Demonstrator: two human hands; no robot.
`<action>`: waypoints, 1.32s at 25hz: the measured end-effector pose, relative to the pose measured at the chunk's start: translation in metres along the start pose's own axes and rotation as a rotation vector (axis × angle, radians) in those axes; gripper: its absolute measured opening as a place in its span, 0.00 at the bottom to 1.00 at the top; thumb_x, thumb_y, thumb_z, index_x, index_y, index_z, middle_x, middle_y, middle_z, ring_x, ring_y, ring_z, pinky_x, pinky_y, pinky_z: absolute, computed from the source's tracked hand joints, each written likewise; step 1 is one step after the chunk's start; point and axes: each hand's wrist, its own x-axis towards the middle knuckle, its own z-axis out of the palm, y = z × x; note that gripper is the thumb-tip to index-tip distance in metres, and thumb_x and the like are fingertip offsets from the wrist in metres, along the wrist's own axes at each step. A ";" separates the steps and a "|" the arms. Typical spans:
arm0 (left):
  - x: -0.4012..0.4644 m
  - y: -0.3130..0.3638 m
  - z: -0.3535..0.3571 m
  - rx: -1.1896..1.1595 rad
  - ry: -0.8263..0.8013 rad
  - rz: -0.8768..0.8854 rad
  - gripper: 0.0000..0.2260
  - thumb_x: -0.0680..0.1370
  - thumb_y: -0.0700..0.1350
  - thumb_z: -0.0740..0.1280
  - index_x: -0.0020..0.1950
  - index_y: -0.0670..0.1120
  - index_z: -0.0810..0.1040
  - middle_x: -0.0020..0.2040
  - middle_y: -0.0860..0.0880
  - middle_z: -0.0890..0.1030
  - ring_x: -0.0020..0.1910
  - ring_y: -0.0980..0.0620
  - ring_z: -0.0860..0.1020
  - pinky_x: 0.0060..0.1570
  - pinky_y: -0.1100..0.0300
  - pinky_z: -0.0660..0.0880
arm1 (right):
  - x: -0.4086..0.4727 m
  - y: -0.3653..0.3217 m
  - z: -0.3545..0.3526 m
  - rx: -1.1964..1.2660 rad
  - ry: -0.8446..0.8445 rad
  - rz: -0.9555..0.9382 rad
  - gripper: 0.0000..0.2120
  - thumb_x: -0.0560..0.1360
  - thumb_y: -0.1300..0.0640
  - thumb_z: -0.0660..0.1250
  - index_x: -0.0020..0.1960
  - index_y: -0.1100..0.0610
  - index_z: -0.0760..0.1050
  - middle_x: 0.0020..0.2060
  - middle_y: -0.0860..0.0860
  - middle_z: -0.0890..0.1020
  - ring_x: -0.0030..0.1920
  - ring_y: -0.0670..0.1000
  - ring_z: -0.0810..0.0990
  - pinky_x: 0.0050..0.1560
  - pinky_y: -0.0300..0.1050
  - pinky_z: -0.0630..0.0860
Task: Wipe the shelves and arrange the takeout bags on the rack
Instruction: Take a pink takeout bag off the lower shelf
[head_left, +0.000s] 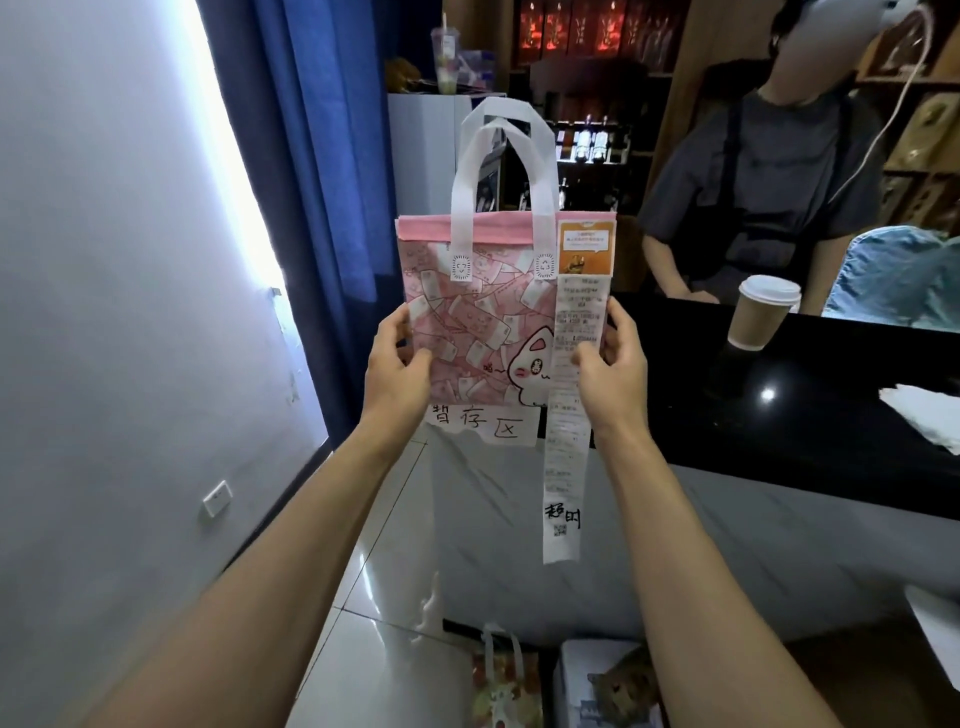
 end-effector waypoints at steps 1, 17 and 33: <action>0.014 -0.005 0.004 0.004 0.001 -0.007 0.21 0.81 0.41 0.64 0.72 0.58 0.70 0.62 0.56 0.78 0.60 0.56 0.79 0.50 0.56 0.83 | 0.013 0.005 0.005 -0.007 0.006 -0.004 0.29 0.78 0.62 0.63 0.76 0.43 0.66 0.58 0.39 0.80 0.55 0.33 0.79 0.50 0.35 0.81; 0.176 -0.076 0.048 0.043 -0.192 -0.071 0.25 0.81 0.38 0.60 0.75 0.57 0.66 0.63 0.59 0.76 0.62 0.56 0.78 0.54 0.57 0.82 | 0.129 0.061 0.058 -0.102 0.152 0.049 0.29 0.79 0.61 0.66 0.76 0.44 0.65 0.65 0.44 0.78 0.63 0.41 0.77 0.61 0.45 0.79; 0.164 -0.060 0.038 0.292 -0.216 0.044 0.19 0.82 0.42 0.62 0.73 0.52 0.69 0.71 0.49 0.70 0.63 0.58 0.72 0.70 0.49 0.70 | 0.111 0.056 0.045 -0.272 0.247 0.031 0.27 0.77 0.54 0.69 0.74 0.46 0.68 0.68 0.46 0.75 0.67 0.44 0.73 0.67 0.44 0.70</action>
